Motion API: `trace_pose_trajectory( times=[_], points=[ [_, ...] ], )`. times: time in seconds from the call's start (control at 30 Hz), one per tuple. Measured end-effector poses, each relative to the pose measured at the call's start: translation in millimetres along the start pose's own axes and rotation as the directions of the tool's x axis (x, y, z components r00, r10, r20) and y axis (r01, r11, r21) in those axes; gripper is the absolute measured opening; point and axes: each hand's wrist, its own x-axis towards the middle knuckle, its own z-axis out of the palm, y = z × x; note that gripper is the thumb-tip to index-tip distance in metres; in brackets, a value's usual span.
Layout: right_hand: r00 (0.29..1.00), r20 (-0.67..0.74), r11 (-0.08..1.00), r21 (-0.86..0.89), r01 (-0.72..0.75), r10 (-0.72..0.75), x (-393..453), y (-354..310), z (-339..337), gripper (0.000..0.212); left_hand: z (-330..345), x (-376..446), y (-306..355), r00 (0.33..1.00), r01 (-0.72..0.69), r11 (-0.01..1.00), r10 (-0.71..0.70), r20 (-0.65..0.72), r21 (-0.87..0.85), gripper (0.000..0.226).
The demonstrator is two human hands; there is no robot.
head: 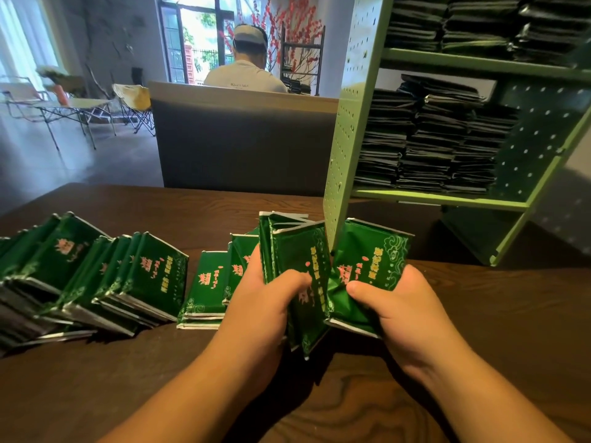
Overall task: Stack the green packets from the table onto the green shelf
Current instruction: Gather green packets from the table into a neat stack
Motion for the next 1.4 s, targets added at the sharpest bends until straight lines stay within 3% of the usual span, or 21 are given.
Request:
trace_pose_trajectory(
  times=[0.1, 0.2, 0.3, 0.4, 0.47, 0.57, 0.67, 0.77, 0.87, 0.93, 1.03, 1.13, 1.4],
  points=[
    [0.992, -0.072, 0.975, -0.204, 0.091, -0.107, 0, -3, -2, 0.032, 0, 0, -4, 0.991, -0.127, 0.971, 0.133, -0.017, 0.203, 0.036],
    [0.979, 0.003, 0.927, -0.322, 0.193, -0.203, -6, -7, 3, 0.041, 4, -4, -8, 0.972, -0.234, 0.917, 0.231, 0.048, 0.324, 0.055],
    [0.952, 0.217, 0.942, -0.207, 0.262, -0.217, -15, -3, 8, 0.027, 4, -5, -13, 0.965, -0.264, 0.917, 0.251, 0.081, 0.298, 0.064],
    [0.915, 0.335, 0.969, -0.018, 0.246, -0.226, -18, -6, 4, 0.051, -3, -2, -14, 0.961, -0.275, 0.935, 0.260, 0.095, 0.224, 0.057],
    [0.915, 0.302, 0.953, -0.057, 0.298, -0.268, -15, -10, 3, 0.028, -6, -1, -12, 0.955, -0.283, 0.937, 0.256, 0.147, 0.204, 0.060],
    [0.938, 0.208, 0.943, -0.129, 0.308, -0.278, -9, -10, -2, 0.053, -8, -1, -12, 0.932, -0.331, 0.902, 0.266, 0.247, 0.276, 0.071],
    [0.915, 0.322, 0.962, -0.038, 0.270, -0.243, -7, -11, -8, 0.073, -7, -3, -7, 0.922, -0.346, 0.887, 0.261, 0.285, 0.308, 0.055],
    [0.893, 0.385, 0.962, -0.040, 0.269, -0.234, -8, -15, -11, 0.059, -6, -4, -4, 0.918, -0.389, 0.819, 0.304, 0.256, 0.422, 0.040],
    [0.930, 0.264, 0.946, -0.129, 0.298, -0.257, -9, -17, -12, 0.066, -7, -1, -7, 0.896, -0.436, 0.715, 0.400, 0.191, 0.546, 0.070],
    [0.943, 0.218, 0.927, -0.224, 0.299, -0.252, -6, -15, -11, 0.069, -9, 2, -10, 0.908, -0.407, 0.695, 0.378, 0.180, 0.593, 0.079],
    [0.940, 0.316, 0.901, -0.359, 0.242, -0.127, -3, -8, -8, 0.077, -10, 6, -19, 0.939, -0.344, 0.708, 0.251, 0.236, 0.617, 0.067],
    [0.924, 0.382, 0.918, -0.360, 0.166, -0.017, -2, -3, -5, 0.080, -9, 8, -27, 0.951, -0.300, 0.729, 0.177, 0.254, 0.616, 0.055],
    [0.951, 0.285, 0.913, -0.344, 0.221, -0.122, -4, -7, -6, 0.069, -7, 11, -29, 0.946, -0.322, 0.712, 0.266, 0.185, 0.624, 0.044]
  ],
)
